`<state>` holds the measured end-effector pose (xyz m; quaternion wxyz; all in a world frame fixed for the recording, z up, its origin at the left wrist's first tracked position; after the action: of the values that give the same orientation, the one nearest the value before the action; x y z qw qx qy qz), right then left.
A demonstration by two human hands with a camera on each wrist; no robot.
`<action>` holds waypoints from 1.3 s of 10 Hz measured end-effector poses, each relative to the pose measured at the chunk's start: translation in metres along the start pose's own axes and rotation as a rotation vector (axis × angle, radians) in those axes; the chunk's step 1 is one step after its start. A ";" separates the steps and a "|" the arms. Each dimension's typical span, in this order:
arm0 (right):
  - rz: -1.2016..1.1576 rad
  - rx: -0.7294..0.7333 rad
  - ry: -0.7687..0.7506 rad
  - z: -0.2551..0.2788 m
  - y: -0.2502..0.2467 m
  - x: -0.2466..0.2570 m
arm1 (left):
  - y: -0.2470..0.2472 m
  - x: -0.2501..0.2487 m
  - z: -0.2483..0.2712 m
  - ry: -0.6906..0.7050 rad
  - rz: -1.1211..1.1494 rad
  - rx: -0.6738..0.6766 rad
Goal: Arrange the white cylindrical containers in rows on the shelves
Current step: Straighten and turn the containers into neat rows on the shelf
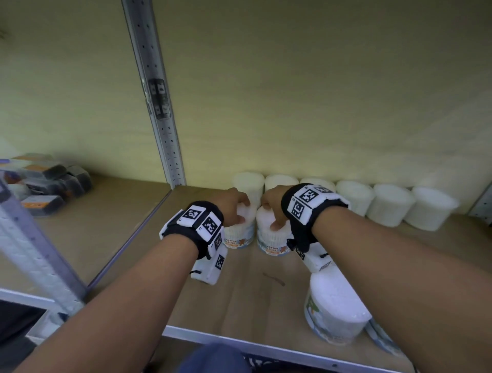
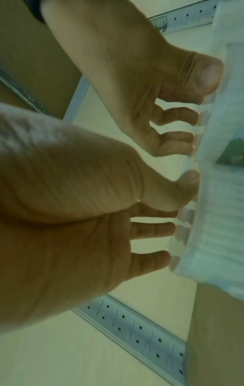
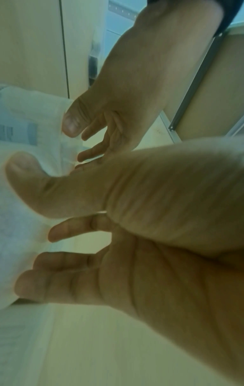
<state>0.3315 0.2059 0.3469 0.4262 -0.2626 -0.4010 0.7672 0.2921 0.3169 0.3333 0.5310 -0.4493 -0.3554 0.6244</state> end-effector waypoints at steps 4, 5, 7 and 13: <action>0.193 0.089 -0.075 -0.123 0.071 -0.006 | 0.029 0.007 0.066 -0.009 0.100 0.017; 0.219 0.014 -0.114 -0.048 0.067 0.017 | 0.038 0.005 0.082 0.001 0.091 0.037; 0.197 0.099 -0.201 0.096 0.063 0.048 | 0.049 -0.003 0.103 0.035 0.108 0.043; -0.081 -0.050 -0.291 0.118 0.068 0.015 | 0.036 -0.026 0.119 0.075 0.163 -0.027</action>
<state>0.2057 0.1512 0.3528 0.3873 -0.1430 -0.4879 0.7691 0.1689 0.2886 0.3463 0.4853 -0.5069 -0.3057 0.6436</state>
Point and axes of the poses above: each hand's wrist, its own z-axis away from the middle knuckle, its own y-axis out of the palm, x = y × z, the point moved 7 cm from there along -z, towards the middle knuckle, and after that the axes turned 13 degrees about x, right-handed, at the moved point
